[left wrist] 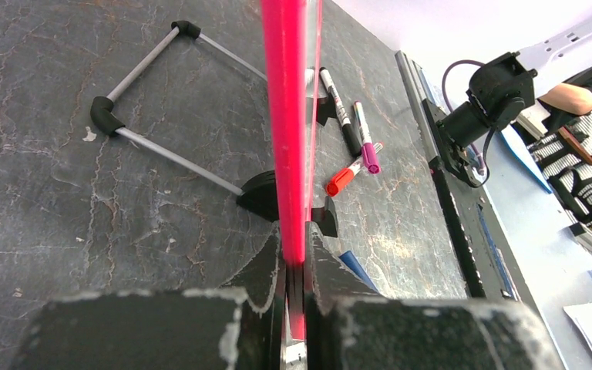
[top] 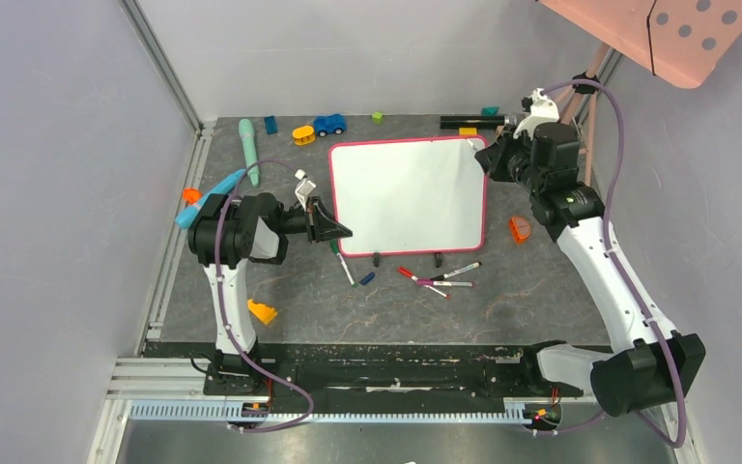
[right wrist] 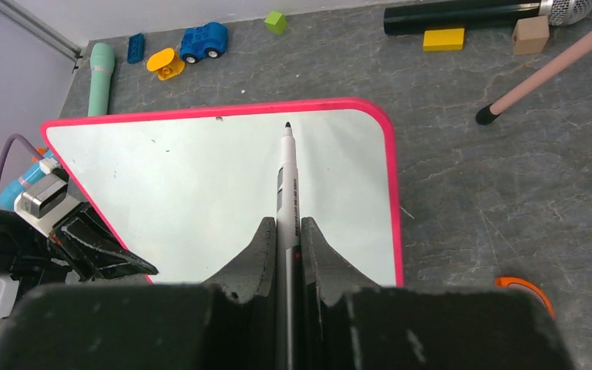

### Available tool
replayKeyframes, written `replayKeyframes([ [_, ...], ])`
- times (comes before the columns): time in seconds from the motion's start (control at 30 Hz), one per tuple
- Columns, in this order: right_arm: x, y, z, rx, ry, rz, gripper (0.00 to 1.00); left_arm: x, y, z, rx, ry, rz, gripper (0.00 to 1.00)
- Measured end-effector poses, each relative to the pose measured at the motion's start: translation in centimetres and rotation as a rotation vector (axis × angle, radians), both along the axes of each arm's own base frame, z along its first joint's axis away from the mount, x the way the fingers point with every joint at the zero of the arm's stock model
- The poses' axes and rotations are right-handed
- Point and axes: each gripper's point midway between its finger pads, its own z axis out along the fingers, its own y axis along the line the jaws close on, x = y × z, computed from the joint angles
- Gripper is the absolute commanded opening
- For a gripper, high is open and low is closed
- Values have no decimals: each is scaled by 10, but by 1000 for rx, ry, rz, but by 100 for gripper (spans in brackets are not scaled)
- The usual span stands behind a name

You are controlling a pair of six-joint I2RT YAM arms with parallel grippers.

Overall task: Write a sentence on the whiteboard
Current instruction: Hold the whiteboard on the whiteboard stand.

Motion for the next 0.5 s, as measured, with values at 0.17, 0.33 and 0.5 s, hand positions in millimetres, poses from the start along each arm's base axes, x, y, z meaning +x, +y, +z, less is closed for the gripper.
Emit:
replayKeyframes([
  [0.17,0,10,-5,-6,12,26,0,0,0,0,1,-11,-2,22],
  [0.33,-2,20,-4,-16,6,56,0,0,0,-1,3,-31,-1,32],
  [0.5,-1,32,2,-23,-20,102,0,0,0,-2,4,-36,-1,28],
])
